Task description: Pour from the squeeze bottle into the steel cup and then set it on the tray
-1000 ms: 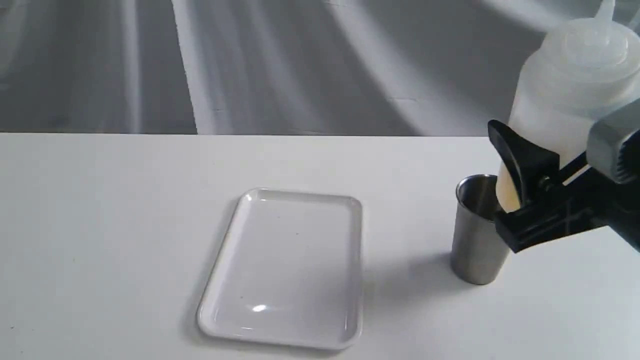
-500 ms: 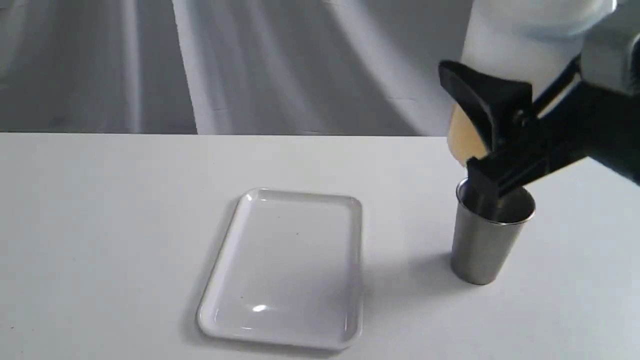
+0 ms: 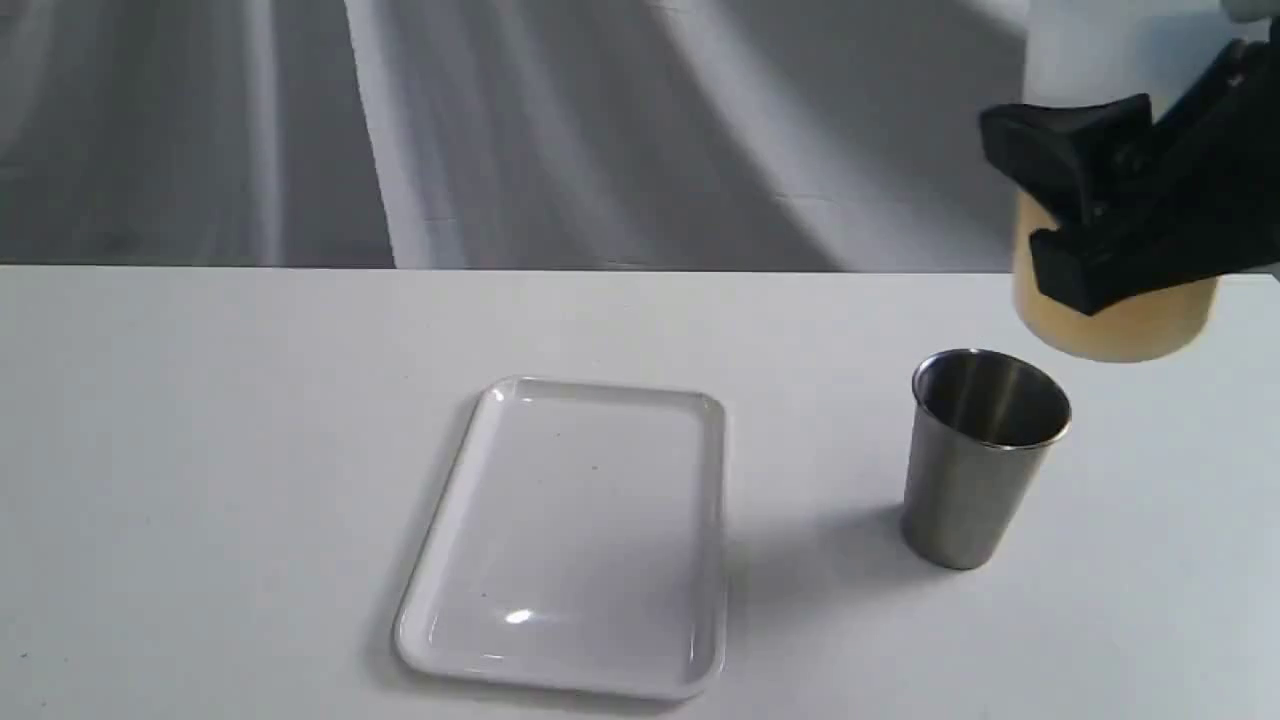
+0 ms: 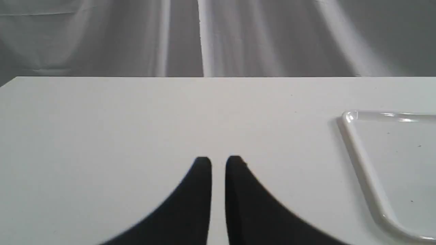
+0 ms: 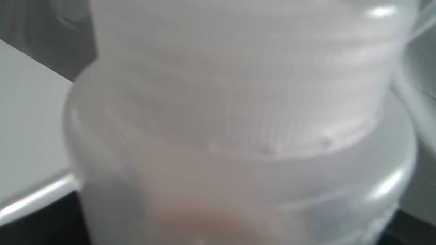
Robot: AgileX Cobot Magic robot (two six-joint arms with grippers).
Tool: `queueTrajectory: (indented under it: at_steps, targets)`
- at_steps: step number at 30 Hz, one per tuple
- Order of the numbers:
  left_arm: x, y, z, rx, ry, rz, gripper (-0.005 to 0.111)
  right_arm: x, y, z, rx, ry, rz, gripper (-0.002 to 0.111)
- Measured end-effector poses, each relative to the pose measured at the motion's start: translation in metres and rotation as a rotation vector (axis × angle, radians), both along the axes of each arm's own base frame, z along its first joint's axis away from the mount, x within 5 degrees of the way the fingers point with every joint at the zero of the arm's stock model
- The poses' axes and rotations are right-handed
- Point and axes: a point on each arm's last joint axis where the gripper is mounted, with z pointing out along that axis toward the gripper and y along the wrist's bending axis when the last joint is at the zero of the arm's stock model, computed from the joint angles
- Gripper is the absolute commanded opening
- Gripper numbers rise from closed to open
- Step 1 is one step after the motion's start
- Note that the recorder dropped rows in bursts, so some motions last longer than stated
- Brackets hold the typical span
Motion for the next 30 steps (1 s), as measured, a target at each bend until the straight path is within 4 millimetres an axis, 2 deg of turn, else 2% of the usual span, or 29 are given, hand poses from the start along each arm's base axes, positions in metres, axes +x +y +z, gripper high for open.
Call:
queueTrajectory:
  at_steps: [7, 12, 22, 30]
  targets:
    - [0.000, 0.000, 0.000, 0.000, 0.000, 0.000, 0.008, 0.005, -0.019, -0.008, -0.092, 0.056, -0.208, 0.000]
    - [0.000, 0.000, 0.000, 0.000, 0.000, 0.000, 0.008, 0.017, -0.022, -0.020, -0.165, 0.097, -0.264, 0.000]
    - [0.000, 0.000, 0.000, 0.000, 0.000, 0.000, 0.008, 0.048, -0.025, -0.058, -0.271, 0.224, -0.391, 0.000]
    - [0.000, 0.000, 0.000, 0.000, 0.000, 0.000, 0.008, 0.065, -0.051, -0.080, -0.265, 0.277, -0.544, 0.000]
